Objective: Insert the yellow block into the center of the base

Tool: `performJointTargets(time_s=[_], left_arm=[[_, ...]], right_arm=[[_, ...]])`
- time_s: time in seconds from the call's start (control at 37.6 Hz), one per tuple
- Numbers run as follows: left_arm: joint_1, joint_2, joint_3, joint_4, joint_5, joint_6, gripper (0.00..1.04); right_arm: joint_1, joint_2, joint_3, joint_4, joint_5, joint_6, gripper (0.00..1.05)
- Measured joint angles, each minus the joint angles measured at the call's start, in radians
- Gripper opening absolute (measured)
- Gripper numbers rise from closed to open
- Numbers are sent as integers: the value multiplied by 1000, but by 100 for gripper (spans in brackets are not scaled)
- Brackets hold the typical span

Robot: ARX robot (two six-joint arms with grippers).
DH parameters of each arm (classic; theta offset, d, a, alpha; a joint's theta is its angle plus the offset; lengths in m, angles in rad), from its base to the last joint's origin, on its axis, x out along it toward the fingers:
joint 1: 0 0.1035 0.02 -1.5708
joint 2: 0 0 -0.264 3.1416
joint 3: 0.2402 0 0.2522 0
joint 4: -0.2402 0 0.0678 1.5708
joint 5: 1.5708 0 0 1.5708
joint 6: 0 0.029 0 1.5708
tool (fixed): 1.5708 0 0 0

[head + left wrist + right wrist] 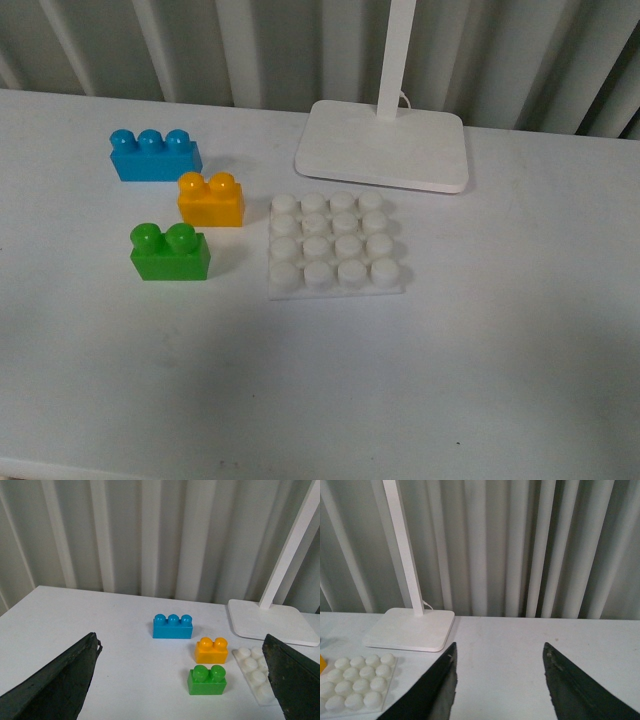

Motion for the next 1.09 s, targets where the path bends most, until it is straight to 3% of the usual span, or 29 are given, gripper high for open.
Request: performJointTargets(time_s=[0.05, 0.11, 0.21, 0.37, 0.53, 0.77, 1.09], left_arm=[[8, 13, 8, -26, 30, -35, 98], [6, 129, 58, -109, 121, -188, 98], [-68, 451, 113, 105, 117, -406, 98], [-190, 930, 238, 462, 51, -466, 98], [-315, 1309, 379, 628, 18, -468, 98], [-380, 1693, 614, 608, -6, -417, 98], [-374, 1865, 772, 533, -39, -307, 98]], right_arm=[[0, 0, 0, 0, 0, 0, 62], [0, 0, 0, 0, 0, 0, 73], [0, 0, 0, 0, 0, 2, 97], [0, 0, 0, 0, 0, 1, 95], [0, 0, 0, 0, 0, 1, 95], [0, 0, 0, 0, 0, 1, 95], [0, 0, 0, 0, 0, 1, 95]])
